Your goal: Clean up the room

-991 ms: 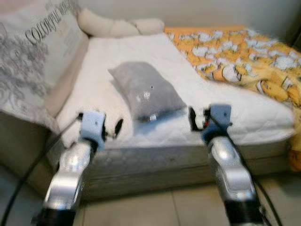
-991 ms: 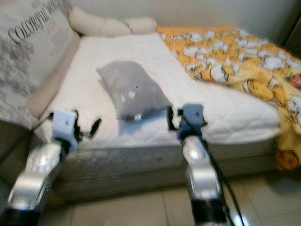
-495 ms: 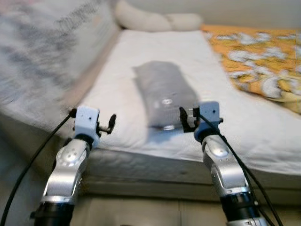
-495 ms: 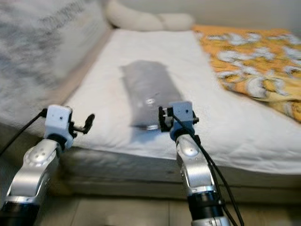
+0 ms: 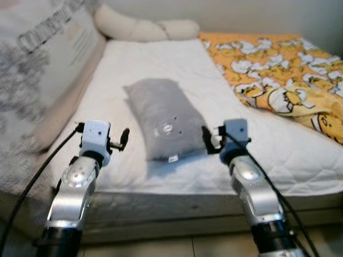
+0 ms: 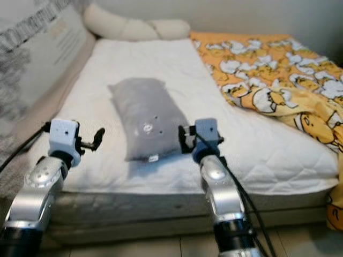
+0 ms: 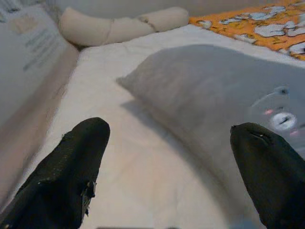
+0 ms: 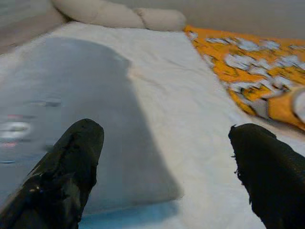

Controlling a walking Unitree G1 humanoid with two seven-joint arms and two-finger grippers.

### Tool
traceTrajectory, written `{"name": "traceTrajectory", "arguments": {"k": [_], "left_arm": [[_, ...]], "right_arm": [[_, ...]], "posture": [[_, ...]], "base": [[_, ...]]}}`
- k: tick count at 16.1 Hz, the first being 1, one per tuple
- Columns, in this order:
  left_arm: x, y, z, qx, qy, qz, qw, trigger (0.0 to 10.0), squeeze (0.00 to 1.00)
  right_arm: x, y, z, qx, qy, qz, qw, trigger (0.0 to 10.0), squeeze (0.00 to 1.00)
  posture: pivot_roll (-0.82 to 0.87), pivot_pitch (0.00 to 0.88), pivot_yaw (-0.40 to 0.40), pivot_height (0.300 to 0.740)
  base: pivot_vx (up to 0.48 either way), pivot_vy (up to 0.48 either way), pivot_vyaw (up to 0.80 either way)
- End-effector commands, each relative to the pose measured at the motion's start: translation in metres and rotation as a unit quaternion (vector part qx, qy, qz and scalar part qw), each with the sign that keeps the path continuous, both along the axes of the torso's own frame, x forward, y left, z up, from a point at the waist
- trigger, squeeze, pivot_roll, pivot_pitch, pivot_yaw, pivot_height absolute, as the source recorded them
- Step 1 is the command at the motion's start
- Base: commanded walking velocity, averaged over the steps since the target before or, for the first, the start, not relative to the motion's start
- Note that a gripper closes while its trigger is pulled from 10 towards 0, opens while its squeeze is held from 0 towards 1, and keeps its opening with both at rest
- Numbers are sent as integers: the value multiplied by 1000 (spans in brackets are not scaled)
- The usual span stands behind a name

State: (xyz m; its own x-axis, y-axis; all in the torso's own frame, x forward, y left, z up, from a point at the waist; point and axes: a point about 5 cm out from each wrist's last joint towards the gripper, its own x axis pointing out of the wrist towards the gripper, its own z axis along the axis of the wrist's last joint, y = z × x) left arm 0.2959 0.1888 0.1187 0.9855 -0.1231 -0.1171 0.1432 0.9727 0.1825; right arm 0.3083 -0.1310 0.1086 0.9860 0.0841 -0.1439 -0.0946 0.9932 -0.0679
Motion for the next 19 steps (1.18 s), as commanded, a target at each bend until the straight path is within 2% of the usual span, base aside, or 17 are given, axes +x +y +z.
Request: {"name": "traceTrajectory", "arguments": {"k": [1,19], "left_arm": [[2,-6,1,3,-3,-11,1000,10000,4],[2,-6,0,3,-4,-18,1000,10000,4]], "right_arm": [[1,-4,1,1,2,-5,1000,10000,0],[1,-4,-2,-1,8,-7,1000,10000,0]], "posture": [[88,0,5,740],[92,0,4,740]], "base": [[352,0,0],[351,0,0]]}}
